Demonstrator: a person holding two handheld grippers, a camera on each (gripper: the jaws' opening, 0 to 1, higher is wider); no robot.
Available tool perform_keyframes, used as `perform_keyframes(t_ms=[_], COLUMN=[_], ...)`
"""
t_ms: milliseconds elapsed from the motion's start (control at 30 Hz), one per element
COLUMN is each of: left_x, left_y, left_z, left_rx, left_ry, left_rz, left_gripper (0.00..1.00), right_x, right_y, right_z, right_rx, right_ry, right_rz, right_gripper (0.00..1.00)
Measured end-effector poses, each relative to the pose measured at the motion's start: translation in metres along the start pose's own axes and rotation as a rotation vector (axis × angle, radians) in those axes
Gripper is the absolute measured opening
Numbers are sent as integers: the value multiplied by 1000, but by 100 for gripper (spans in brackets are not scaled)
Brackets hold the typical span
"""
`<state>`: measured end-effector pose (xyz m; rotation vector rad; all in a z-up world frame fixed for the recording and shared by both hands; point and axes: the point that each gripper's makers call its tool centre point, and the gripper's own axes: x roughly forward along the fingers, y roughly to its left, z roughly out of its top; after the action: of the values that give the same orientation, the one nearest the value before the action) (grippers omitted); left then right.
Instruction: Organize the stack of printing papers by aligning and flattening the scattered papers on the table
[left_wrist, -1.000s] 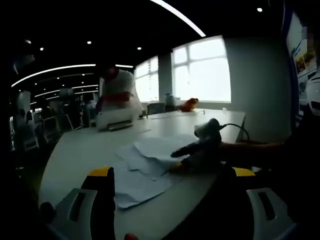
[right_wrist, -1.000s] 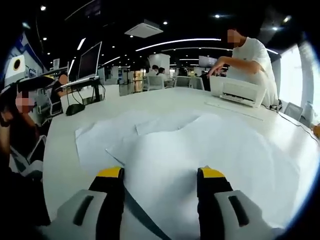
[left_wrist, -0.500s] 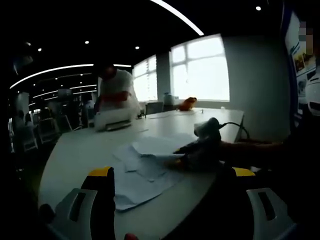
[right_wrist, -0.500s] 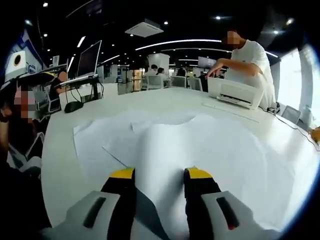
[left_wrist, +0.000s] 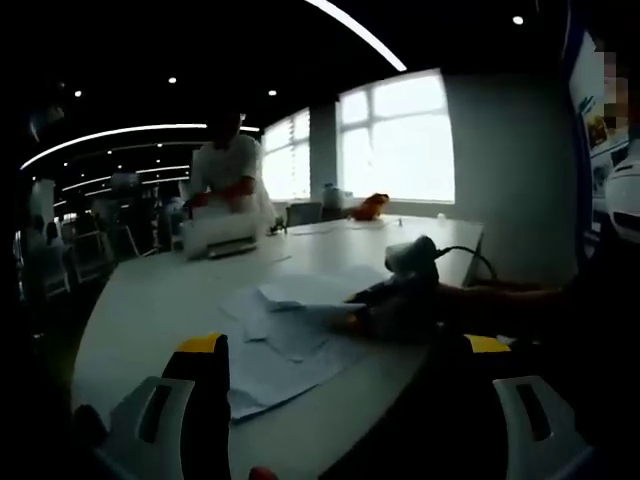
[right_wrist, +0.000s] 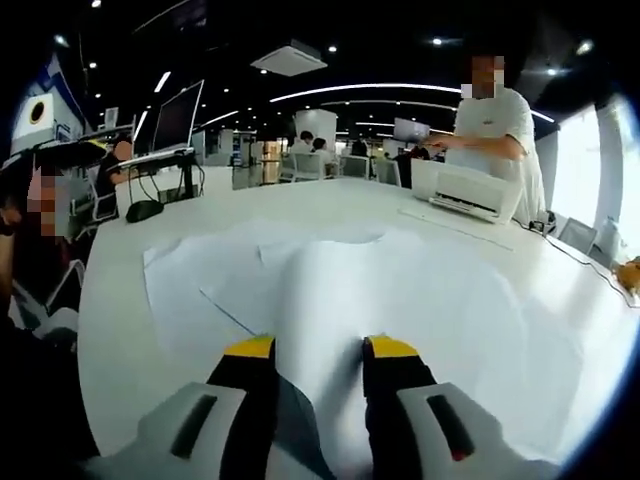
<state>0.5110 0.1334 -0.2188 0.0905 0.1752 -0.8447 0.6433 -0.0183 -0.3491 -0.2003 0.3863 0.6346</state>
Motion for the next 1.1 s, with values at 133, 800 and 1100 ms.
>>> perform_keyframes(t_ms=[133, 800, 1100], left_x=[4, 5, 3], left_y=[1, -2, -5], left_z=[0, 5, 4], left_rx=[13, 8, 8], left_ry=[7, -13, -14], left_rz=[8, -5, -10], left_gripper=[97, 97, 97], right_x=[0, -2, -5], right_y=[-1, -5, -10], right_z=[0, -1, -5], right_rx=[5, -2, 18], right_ry=[0, 7, 20], right_rz=[6, 29, 49], right_gripper=[27, 18, 15])
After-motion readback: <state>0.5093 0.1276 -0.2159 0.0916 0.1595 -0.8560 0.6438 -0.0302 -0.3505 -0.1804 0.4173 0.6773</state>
